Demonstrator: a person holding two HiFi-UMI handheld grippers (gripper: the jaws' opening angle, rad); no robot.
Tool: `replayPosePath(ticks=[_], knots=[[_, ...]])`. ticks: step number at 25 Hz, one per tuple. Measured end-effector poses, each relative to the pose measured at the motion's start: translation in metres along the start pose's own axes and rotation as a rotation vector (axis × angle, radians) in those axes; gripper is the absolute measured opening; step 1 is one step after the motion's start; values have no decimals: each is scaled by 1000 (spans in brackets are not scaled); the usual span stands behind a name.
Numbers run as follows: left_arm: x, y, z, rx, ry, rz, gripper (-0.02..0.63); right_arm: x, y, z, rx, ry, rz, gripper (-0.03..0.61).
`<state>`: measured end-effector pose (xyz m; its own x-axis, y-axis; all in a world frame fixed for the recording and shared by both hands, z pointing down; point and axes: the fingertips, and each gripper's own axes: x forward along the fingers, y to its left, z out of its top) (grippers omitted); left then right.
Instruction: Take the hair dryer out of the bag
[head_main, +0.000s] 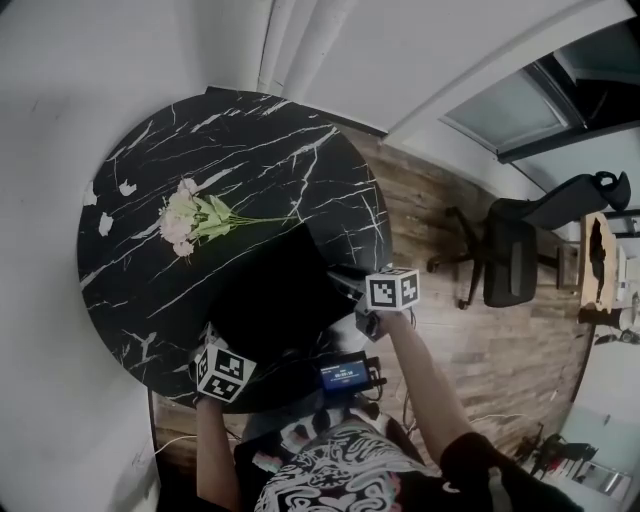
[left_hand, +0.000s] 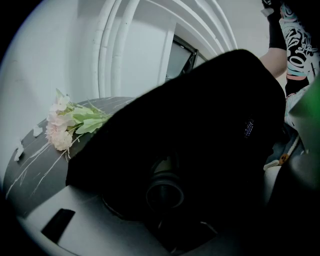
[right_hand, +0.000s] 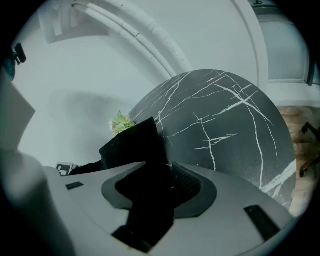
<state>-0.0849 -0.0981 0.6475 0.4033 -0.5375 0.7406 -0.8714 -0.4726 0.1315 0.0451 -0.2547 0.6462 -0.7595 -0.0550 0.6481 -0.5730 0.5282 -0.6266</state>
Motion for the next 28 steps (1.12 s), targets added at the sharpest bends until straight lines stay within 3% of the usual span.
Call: replayPosePath(ticks=[4, 8, 10, 15, 20, 28], knots=[[1, -1, 0, 7, 5, 5, 218, 3, 0, -5, -154, 97, -74, 141], [5, -1, 0, 24, 10, 11, 218, 6, -1, -10, -400, 212, -221, 102], [7, -2, -1, 27, 16, 15, 218, 7, -2, -11, -476, 236, -279, 72], [10, -2, -2, 67, 28, 59, 215, 8, -2, -11, -467, 218, -313, 59], [13, -1, 1, 58, 14, 89, 213, 6, -5, -9, -470, 186, -338, 46], [12, -2, -1, 59, 22, 81, 204, 9, -2, -10, -482, 153, -367, 26]])
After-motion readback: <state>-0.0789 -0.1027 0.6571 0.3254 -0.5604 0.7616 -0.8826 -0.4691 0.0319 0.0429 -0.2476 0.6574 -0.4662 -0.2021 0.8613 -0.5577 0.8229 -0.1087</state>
